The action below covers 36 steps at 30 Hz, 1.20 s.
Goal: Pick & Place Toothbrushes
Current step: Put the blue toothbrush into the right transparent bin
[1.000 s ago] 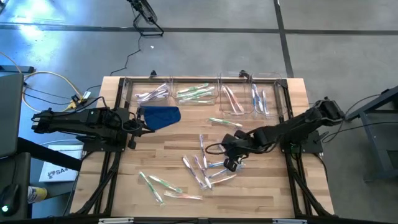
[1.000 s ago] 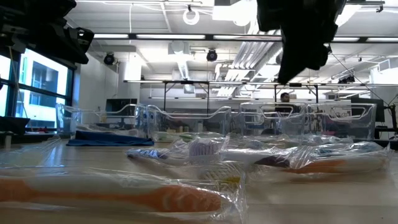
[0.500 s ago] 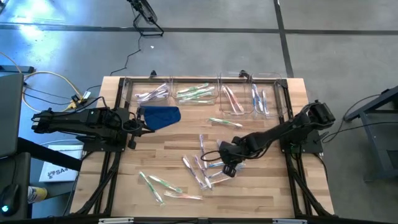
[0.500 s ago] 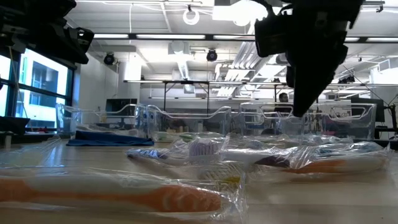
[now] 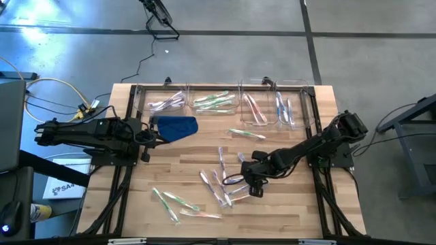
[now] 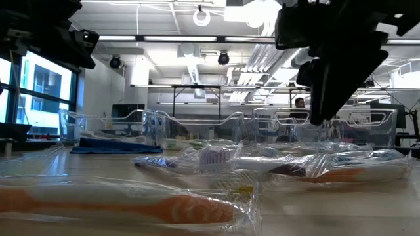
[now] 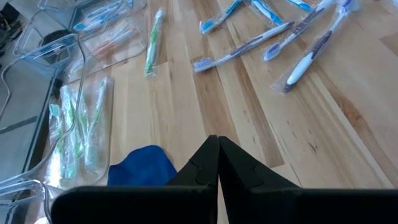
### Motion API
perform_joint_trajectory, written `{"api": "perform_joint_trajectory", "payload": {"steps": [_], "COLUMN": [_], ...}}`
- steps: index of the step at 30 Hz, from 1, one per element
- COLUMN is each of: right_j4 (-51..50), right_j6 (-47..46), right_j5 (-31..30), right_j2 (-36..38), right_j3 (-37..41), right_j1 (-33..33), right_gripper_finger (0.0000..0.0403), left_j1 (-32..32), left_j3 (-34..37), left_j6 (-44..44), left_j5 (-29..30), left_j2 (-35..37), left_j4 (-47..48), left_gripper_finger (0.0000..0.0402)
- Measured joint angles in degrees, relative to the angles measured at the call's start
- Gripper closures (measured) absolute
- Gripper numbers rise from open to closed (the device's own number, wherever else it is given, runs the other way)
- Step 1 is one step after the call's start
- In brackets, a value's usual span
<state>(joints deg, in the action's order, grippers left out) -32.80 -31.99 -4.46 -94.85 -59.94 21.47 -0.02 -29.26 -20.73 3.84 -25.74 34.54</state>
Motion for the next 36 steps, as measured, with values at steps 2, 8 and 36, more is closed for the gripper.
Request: {"api": "perform_joint_trajectory", "payload": {"steps": [2,8,36], "right_j4": [0.0,0.0,0.81], "right_j6": [0.75,1.86,2.06], "right_j5": [-0.08,-2.72,-3.31], "right_j2": [0.0,-0.99,-9.49], "right_j3": [0.0,0.0,-0.07], "right_j1": [-0.07,-0.18,-1.01], "right_gripper_finger": [0.0249,0.0253,0.0329], "left_j1": [0.0,0.01,-0.01], "left_j3": [0.0,0.0,0.0], "left_j6": [0.0,0.0,0.0], "left_j5": [0.02,0.07,0.13], "left_j2": [-0.02,0.0,-0.01], "left_j4": [0.03,0.05,0.12], "left_gripper_finger": [0.04,0.04,0.04]}}
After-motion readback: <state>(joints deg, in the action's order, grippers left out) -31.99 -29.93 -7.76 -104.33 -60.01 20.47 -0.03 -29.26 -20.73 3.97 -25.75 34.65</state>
